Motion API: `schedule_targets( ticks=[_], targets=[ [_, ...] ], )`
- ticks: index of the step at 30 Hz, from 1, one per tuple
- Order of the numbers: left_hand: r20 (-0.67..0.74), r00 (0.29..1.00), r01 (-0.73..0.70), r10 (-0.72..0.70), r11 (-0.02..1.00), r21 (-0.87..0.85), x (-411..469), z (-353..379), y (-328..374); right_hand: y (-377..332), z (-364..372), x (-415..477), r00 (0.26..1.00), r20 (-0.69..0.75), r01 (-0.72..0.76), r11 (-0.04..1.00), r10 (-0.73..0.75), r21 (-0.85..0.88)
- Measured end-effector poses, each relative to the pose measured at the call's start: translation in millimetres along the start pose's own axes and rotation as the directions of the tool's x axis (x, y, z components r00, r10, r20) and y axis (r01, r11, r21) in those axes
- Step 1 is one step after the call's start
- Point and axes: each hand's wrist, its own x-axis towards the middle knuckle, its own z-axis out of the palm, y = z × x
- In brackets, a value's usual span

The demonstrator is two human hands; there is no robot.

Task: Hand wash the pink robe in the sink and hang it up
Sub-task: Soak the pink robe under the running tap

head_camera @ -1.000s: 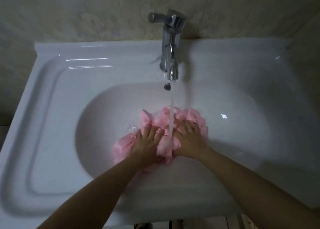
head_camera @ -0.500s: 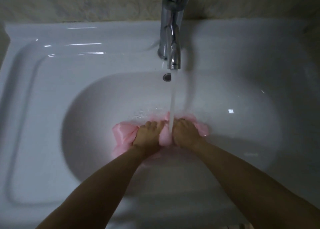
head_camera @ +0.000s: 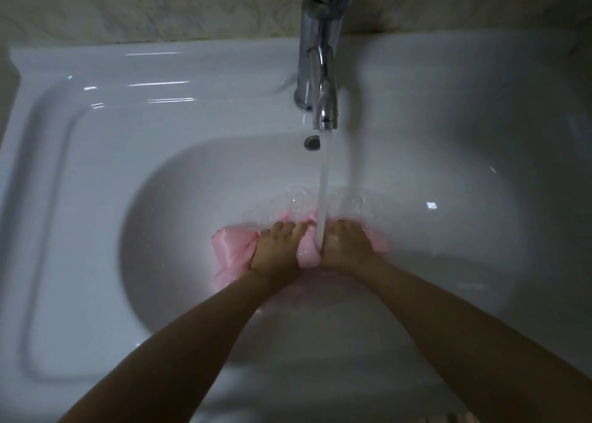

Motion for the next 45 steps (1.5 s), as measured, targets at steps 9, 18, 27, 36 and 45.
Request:
schedule_targets(
  ticks=[9,18,27,36,45],
  targets=[
    [0.055,0.998,-0.005,-0.011,0.962,0.273,-50,-39,-7,27,-14,-31,0.969,0.245,-0.006,0.992,0.037,-0.125],
    [0.16,0.987,0.069,-0.017,0.943,-0.325,-41,-62,-2,9,-41,-38,0.922,0.386,-0.168,0.935,0.037,0.311],
    [0.071,0.873,0.481,-0.482,0.826,-0.294,-26,-73,-30,69,-50,-28,0.81,0.085,-0.553,0.706,0.581,0.442],
    [0.236,0.966,-0.148,0.109,0.977,0.155,-38,-20,-4,37,6,-42,0.997,0.046,0.072,0.949,-0.061,-0.307],
    [-0.108,0.994,0.013,-0.007,0.998,0.059,2,-5,11,35,8,-3,0.972,-0.191,0.127,0.99,-0.138,-0.068]
  ],
)
